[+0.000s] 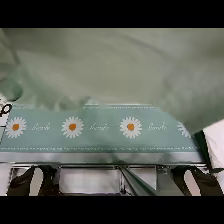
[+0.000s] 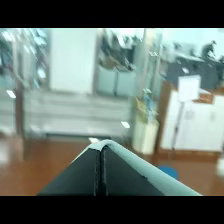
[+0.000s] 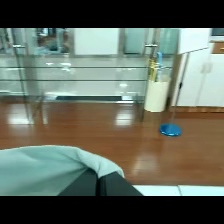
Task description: Fold the shirts.
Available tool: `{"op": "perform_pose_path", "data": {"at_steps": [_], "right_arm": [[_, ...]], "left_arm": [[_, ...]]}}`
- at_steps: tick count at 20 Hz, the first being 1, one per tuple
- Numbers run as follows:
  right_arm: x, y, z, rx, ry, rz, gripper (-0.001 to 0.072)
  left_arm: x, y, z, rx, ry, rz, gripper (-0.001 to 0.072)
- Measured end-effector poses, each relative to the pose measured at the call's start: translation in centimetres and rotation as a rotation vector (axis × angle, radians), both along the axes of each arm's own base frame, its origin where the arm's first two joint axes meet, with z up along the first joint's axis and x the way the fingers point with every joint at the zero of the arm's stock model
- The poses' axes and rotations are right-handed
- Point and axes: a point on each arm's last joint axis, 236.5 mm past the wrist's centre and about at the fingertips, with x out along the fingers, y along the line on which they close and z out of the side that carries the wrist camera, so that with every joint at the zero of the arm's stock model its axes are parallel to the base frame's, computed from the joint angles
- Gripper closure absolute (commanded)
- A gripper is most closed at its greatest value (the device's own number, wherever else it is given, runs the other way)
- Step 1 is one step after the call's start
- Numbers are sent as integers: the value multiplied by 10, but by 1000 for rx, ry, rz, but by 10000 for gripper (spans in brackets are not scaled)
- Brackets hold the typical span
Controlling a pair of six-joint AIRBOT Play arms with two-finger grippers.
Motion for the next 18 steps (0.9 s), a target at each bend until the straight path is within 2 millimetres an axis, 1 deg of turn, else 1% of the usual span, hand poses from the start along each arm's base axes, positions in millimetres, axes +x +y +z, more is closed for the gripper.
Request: {"op": "perform_pose_path", "data": {"at_steps": [1,3,4,5,6,7,8,9,11,14,18], "right_arm": [[-10,-2,-2,-12,2,-22,693],[-26,-5,-9,-24,22,-51,693],[-31,-6,-11,-27,28,-60,693],[-34,-6,-12,-28,31,-65,693],[-36,-6,-15,-28,42,-66,693],[-35,-5,-19,-26,55,-60,693],[-32,-3,-24,-20,72,-51,694],[-25,-2,-34,-11,108,-37,693],[-4,0,-60,16,196,-3,694],[49,2,-123,73,390,80,693],[134,0,-220,177,635,188,694]], "left_arm": [[-24,0,13,25,-55,40,679],[-65,8,31,42,-137,108,680],[-79,14,33,36,-150,127,679],[-84,19,30,26,-137,127,680],[-82,24,22,14,-102,124,680],[-73,28,9,-1,-50,113,680],[-58,33,-7,-16,16,103,680],[-39,36,-25,-31,87,94,680],[8,40,-67,-53,241,79,680],[86,40,-140,-79,476,51,680],[191,37,-226,-115,690,15,679]]}}
